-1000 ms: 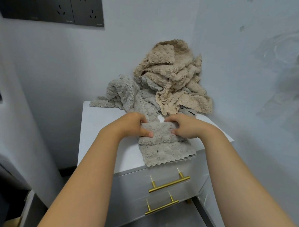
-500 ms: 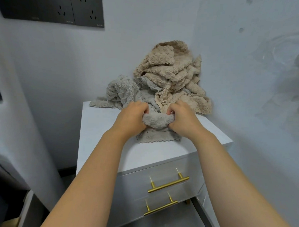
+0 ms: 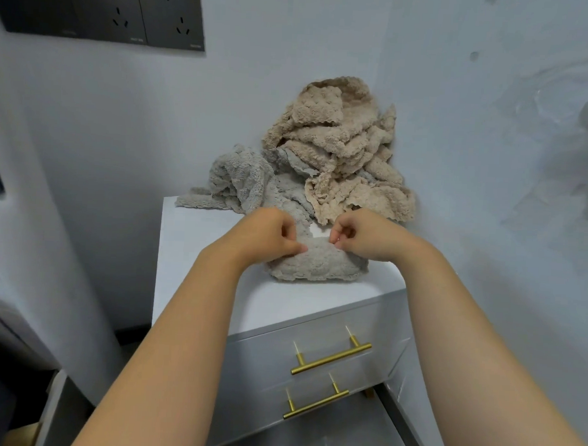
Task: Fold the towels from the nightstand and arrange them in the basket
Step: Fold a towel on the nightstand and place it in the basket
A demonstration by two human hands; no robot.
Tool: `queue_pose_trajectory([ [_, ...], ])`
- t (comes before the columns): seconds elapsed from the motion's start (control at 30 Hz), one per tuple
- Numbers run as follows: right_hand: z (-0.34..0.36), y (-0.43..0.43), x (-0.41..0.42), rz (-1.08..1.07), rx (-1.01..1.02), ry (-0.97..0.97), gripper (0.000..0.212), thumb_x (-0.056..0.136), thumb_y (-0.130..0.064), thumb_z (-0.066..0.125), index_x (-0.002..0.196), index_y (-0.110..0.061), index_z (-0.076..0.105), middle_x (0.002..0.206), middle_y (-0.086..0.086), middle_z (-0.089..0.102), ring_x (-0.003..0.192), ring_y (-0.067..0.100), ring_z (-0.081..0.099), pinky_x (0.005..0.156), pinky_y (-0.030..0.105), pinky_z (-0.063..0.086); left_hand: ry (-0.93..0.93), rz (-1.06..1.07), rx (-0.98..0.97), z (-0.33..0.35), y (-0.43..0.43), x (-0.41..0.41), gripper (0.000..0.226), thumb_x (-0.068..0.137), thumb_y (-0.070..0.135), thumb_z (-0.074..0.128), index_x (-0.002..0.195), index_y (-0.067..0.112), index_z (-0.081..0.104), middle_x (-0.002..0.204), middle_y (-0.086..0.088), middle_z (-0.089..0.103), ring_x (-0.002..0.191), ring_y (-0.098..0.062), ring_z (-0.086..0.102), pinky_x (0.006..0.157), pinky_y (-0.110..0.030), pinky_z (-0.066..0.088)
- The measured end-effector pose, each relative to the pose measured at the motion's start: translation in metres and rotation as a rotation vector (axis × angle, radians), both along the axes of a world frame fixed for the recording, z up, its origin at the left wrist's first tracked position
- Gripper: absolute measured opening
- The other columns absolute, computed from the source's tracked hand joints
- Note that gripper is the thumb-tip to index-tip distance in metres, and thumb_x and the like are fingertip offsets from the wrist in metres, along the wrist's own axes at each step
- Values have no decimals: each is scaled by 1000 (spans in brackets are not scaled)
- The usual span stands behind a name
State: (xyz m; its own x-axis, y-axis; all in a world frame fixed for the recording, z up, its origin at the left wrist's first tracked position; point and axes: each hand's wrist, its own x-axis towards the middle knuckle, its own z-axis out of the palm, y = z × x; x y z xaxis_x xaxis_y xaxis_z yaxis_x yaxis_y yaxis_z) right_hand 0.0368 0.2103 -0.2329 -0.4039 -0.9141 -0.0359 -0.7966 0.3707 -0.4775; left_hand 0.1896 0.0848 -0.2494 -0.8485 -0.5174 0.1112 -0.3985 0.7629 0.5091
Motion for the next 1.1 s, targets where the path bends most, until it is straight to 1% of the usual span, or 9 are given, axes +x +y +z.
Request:
queue_pose_trajectory([
  [0.1,-5,0,-2,18,225,127,45,89,-25,64,131,-25,49,128,1,46,116,21,48,99,35,42,-95,-31,-16,-3,2,-2,62,72,41,79,126,23,54,107,2,59,97,-16,56,83,-28,45],
  [0.17,-6,1,1,47,291,126,57,90,-25,63,141,-23,39,143,1,40,128,22,43,105,36,37,-208,-49,-31,-4,2,-3,76,72,47,77,136,21,47,126,-2,55,114,-19,53,94,-31,43],
  [0.27,-6,-1,5,86,292,115,43,91,-20,61,133,-19,50,130,2,54,113,22,52,92,32,41,-271,-48,-8,-4,2,-3,71,73,50,75,130,16,52,121,-5,59,108,-22,55,90,-33,44],
  [0.37,-7,-3,5,51,233,81,23,87,-15,65,110,-13,63,102,9,65,84,21,56,71,31,42,-265,-68,57,-5,0,-2,46,73,50,75,95,12,63,87,-4,65,78,-18,57,70,-32,45],
  [0.47,-10,-4,3,-15,73,78,9,84,-6,65,86,-12,59,80,5,56,75,21,50,60,30,36,-204,-80,134,-4,-1,1,39,76,55,69,73,20,52,71,4,54,65,-11,49,57,-27,34],
  [0.63,-14,-6,1,-33,-199,169,20,82,2,57,91,-16,54,94,1,53,89,22,51,74,34,42,8,-16,130,-6,-3,-1,35,74,38,79,87,23,49,78,9,47,67,-6,43,56,-25,31],
  [0.77,-11,0,-1,78,58,91,32,77,-16,73,106,-18,60,95,-4,59,89,20,56,76,36,48,-41,-65,22,-8,-1,-4,51,66,28,85,107,19,55,95,6,55,87,-16,52,72,-29,40],
  [0.87,-10,1,0,105,159,109,51,66,-22,84,111,-21,61,99,-7,62,91,16,56,77,29,43,-134,-113,-35,-7,-1,-5,50,64,30,86,105,21,59,96,6,60,91,-16,55,75,-27,42],
  [1.1,-18,-4,2,1,109,142,21,68,-12,77,77,-17,60,83,6,65,71,19,54,55,26,41,-193,-80,-197,-6,7,-12,41,66,28,83,98,14,63,93,-1,64,88,-23,57,77,-36,50],
])
